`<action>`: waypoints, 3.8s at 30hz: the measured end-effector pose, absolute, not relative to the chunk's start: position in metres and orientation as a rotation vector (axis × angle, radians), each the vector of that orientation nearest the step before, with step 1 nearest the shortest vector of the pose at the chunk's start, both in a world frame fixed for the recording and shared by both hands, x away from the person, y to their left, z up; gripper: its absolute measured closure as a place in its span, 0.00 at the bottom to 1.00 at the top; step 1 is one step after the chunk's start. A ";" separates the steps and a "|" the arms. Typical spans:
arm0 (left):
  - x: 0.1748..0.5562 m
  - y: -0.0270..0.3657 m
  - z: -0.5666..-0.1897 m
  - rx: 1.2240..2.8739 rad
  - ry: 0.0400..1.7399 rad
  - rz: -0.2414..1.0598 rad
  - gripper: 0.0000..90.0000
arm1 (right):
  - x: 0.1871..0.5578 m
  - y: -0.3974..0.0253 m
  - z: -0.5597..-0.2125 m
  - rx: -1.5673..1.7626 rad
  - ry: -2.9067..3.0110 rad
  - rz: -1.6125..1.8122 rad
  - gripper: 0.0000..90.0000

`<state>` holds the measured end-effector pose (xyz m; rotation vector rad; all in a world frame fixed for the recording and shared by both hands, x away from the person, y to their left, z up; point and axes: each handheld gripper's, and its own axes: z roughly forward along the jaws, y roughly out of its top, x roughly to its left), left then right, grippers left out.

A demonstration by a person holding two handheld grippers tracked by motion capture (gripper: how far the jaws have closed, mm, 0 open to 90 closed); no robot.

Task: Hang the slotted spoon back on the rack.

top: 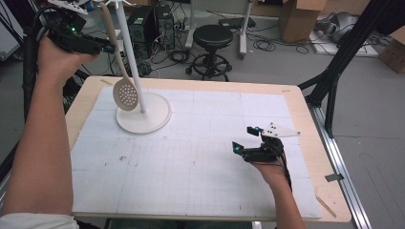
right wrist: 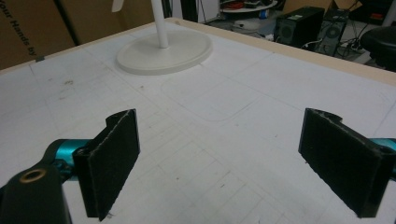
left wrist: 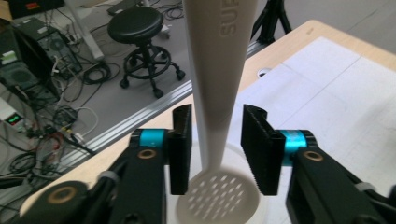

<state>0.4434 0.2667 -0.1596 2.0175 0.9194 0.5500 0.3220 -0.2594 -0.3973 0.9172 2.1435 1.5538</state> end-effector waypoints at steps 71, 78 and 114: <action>0.349 0.232 -0.245 1.890 0.580 0.412 0.16 | 0.321 -0.256 -0.399 0.915 2.169 1.534 0.13; 0.345 0.230 -0.272 1.865 0.556 0.371 0.15 | 0.320 -0.255 -0.399 0.918 2.177 1.531 0.13; 0.319 0.217 -0.367 1.885 0.541 0.310 0.12 | 0.321 -0.255 -0.402 0.906 2.201 1.502 0.13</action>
